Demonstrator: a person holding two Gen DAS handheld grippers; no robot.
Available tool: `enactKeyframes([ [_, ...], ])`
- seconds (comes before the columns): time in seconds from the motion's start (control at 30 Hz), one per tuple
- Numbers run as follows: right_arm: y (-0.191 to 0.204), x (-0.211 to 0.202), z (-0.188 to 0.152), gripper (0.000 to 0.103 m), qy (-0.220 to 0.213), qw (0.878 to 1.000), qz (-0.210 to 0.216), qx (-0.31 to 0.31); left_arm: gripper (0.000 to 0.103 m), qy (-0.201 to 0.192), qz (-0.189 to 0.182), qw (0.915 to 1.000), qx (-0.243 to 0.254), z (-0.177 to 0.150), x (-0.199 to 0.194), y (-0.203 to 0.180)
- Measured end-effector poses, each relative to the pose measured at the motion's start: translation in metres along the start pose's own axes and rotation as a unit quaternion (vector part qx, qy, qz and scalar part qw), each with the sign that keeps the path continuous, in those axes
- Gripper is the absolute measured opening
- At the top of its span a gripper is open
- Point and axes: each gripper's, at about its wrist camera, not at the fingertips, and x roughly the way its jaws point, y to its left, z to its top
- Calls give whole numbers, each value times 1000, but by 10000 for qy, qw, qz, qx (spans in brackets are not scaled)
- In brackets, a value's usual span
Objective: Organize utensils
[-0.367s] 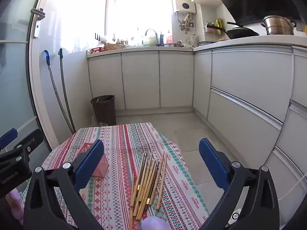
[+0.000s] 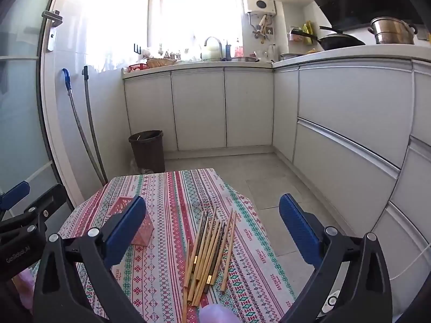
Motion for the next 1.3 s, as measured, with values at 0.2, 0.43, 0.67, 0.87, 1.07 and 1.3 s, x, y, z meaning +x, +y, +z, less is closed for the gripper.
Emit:
enactKeyframes([
  [0.2, 3, 2, 1, 97, 50, 10000, -29, -10, 96, 49, 11, 10000, 12, -2, 3, 0],
  [0.43, 2, 3, 0, 97, 100, 9999, -19, 6, 96, 86, 14, 10000, 10, -5, 6, 0],
  [0.67, 1, 6, -1, 97, 159, 9999, -13, 62, 96, 90, 3, 10000, 1, -4, 6, 2],
  [0.87, 1, 7, -2, 97, 152, 9999, 1, 61, 96, 97, 6, 10000, 6, -5, 6, 1],
  [1.07, 2, 4, -3, 97, 87, 9999, 101, 38, 96, 103, 6, 9999, 15, -6, 7, 0],
  [1.3, 3, 5, -5, 97, 104, 9999, 81, 23, 96, 93, 10, 10000, 11, -7, 8, 0],
])
